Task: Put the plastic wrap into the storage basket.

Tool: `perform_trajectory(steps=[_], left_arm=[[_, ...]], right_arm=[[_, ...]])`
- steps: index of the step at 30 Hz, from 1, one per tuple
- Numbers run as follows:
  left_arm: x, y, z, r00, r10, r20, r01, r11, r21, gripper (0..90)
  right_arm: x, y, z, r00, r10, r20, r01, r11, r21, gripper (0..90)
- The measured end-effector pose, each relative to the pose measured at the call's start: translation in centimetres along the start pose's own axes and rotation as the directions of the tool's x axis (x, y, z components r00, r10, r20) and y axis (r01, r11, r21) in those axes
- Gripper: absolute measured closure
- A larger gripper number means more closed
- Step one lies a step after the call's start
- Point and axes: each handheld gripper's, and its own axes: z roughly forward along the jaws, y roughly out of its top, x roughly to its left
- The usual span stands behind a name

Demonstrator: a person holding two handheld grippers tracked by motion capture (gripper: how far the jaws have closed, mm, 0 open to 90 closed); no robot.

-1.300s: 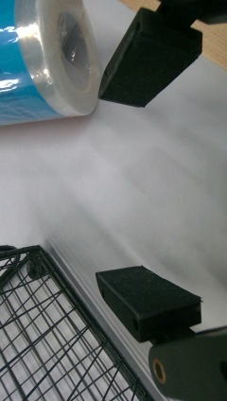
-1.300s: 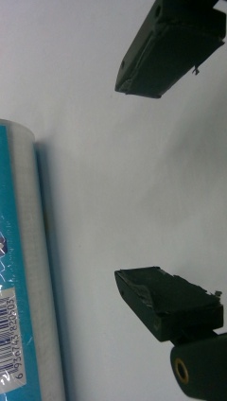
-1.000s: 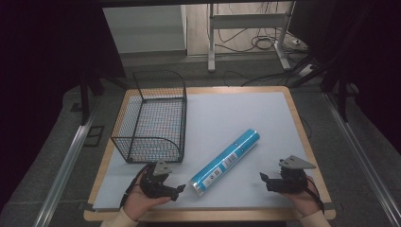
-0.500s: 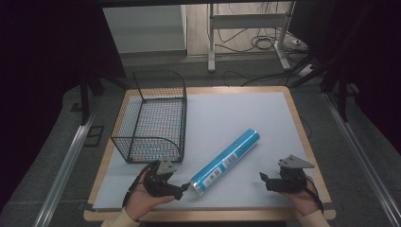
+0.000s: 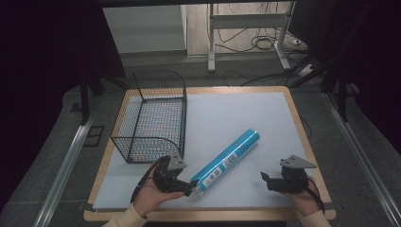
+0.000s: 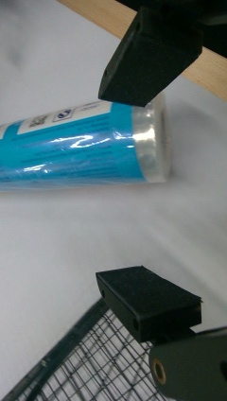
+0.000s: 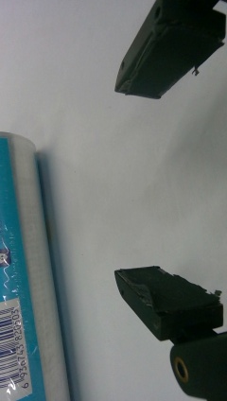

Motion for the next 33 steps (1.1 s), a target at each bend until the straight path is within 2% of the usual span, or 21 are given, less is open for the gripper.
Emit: perform_trajectory(steps=[11,33], left_arm=[[-0.4,1.7,0.7,0.9999,0.011,0.003,-0.011,0.9999,-0.001,12.8],[-1.5,6.2,2.5,0.9989,0.047,0.000,-0.047,0.9966,0.068,11.8]], right_arm=[[0.0,0.0,0.0,1.0000,-0.001,0.000,0.001,1.000,0.000,10.5],[0.2,0.1,-0.2,1.0000,-0.001,0.005,0.001,1.000,-0.003,10.8]])
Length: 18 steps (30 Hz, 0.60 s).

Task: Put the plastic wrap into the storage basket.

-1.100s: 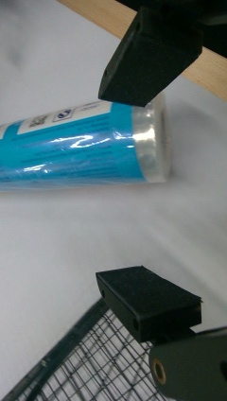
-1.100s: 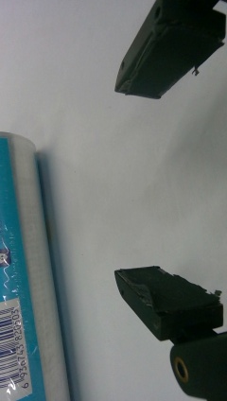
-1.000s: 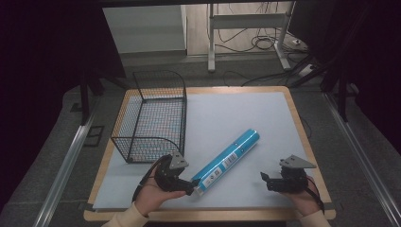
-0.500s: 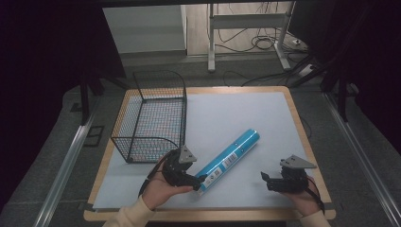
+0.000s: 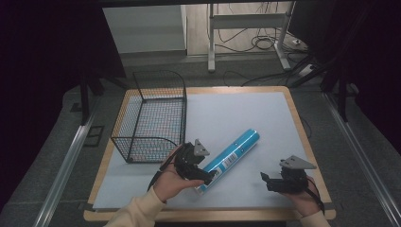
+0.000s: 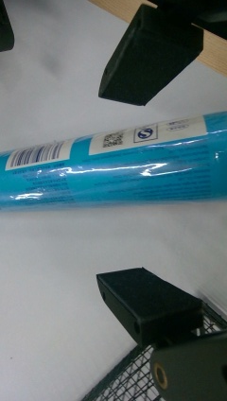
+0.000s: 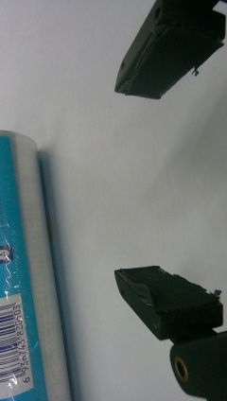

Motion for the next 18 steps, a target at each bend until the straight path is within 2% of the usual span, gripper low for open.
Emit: perform_trajectory(steps=[9,18], left_arm=[[0.0,1.4,0.7,0.9997,0.002,0.023,-0.003,0.9999,0.015,10.1],[0.1,3.3,1.1,0.9998,0.010,0.019,-0.011,0.9996,0.027,10.0]], right_arm=[[-0.1,0.0,-0.1,1.0000,0.004,0.000,-0.004,1.000,-0.004,10.8],[-0.2,0.0,-0.1,0.9999,0.011,0.001,-0.011,1.000,-0.002,10.8]])
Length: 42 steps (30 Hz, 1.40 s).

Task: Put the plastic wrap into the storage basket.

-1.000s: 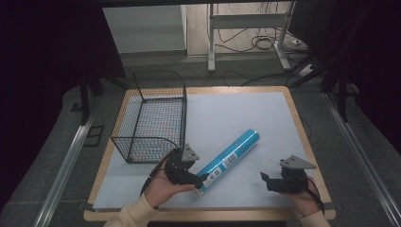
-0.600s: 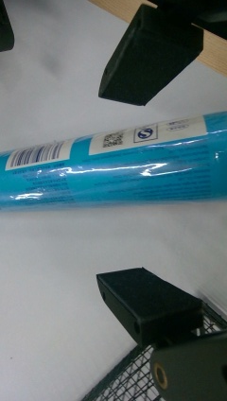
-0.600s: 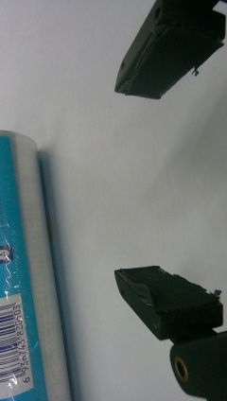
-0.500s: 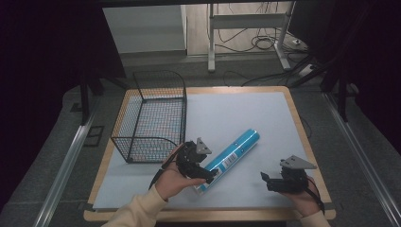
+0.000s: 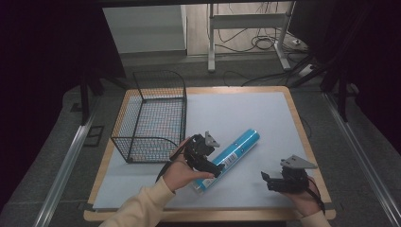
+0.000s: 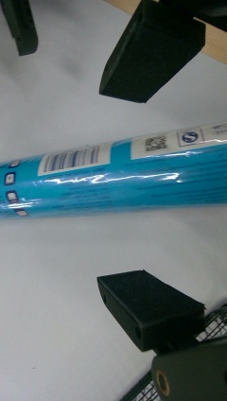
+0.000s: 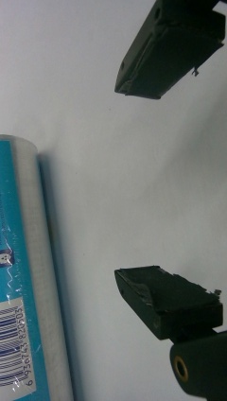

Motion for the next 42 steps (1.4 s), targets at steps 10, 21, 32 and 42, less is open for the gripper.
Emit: perform_trajectory(steps=[10,21,32,42], left_arm=[[0.1,1.6,1.4,1.0000,-0.002,-0.001,0.002,0.9990,0.044,10.3],[0.4,2.8,3.8,0.9999,0.002,0.014,-0.003,0.9944,0.106,10.4],[0.5,3.7,6.1,0.9997,-0.007,0.021,0.003,0.9870,0.161,12.7],[0.2,4.2,8.3,0.9993,-0.004,0.038,-0.004,0.9744,0.225,11.7]], right_arm=[[-0.2,0.0,-0.1,0.9998,0.019,0.002,-0.019,1.000,-0.009,10.8],[-0.3,0.0,-0.1,0.9998,0.022,-0.001,-0.022,1.000,-0.010,10.9],[-0.3,0.0,-0.1,0.9998,0.021,-0.001,-0.021,1.000,-0.007,10.9],[-0.3,0.0,0.0,0.9998,0.020,-0.003,-0.021,1.000,-0.008,10.9]])
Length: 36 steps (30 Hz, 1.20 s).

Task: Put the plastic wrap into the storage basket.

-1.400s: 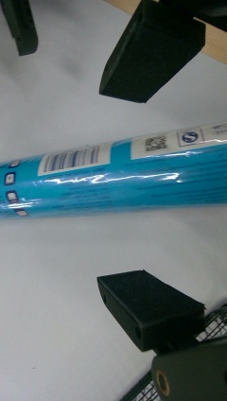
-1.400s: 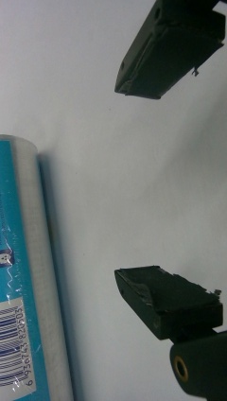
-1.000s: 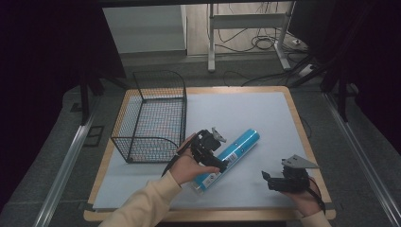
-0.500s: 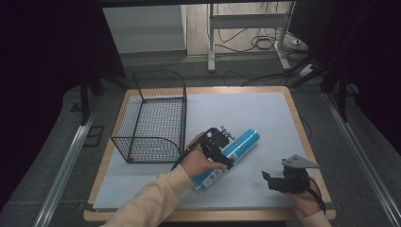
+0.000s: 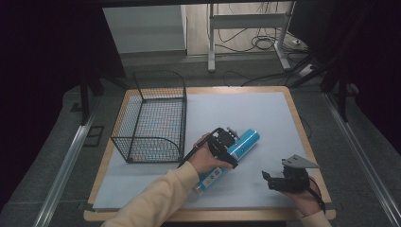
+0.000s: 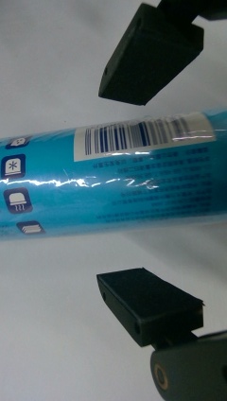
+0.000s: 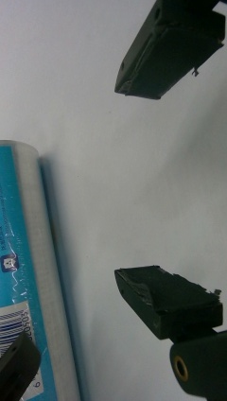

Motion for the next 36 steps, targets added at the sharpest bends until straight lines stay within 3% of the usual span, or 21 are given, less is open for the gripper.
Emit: perform_trajectory(steps=[11,20,23,29,31,36], left_arm=[[0.1,0.7,2.2,0.9997,-0.017,0.014,0.016,0.9950,0.098,15.3],[-0.4,0.8,3.2,1.0000,-0.004,0.007,0.003,0.9881,0.154,28.8],[-0.4,0.8,3.2,0.9999,-0.008,0.007,0.007,0.9872,0.159,29.6],[0.4,1.0,3.1,0.9978,-0.047,0.046,0.038,0.9831,0.179,30.6],[0.4,1.1,2.9,0.9989,-0.033,0.032,0.027,0.9810,0.192,30.7],[1.3,1.6,1.3,0.9986,-0.038,0.036,0.031,0.9835,0.178,31.0]], right_arm=[[0.0,0.0,0.0,1.0000,-0.002,-0.001,0.002,1.000,0.000,11.0],[-0.1,0.0,0.0,1.0000,0.000,0.000,0.000,1.000,0.000,11.1],[-0.1,0.0,0.0,1.0000,0.002,-0.001,-0.002,1.000,0.002,11.1],[-0.1,0.0,-0.1,1.0000,0.001,0.002,-0.001,1.000,0.000,11.1],[-0.2,0.0,-0.1,1.0000,0.001,0.002,-0.001,1.000,-0.001,11.1],[-0.3,0.0,-0.1,1.0000,0.006,0.003,-0.006,1.000,-0.005,11.2]])
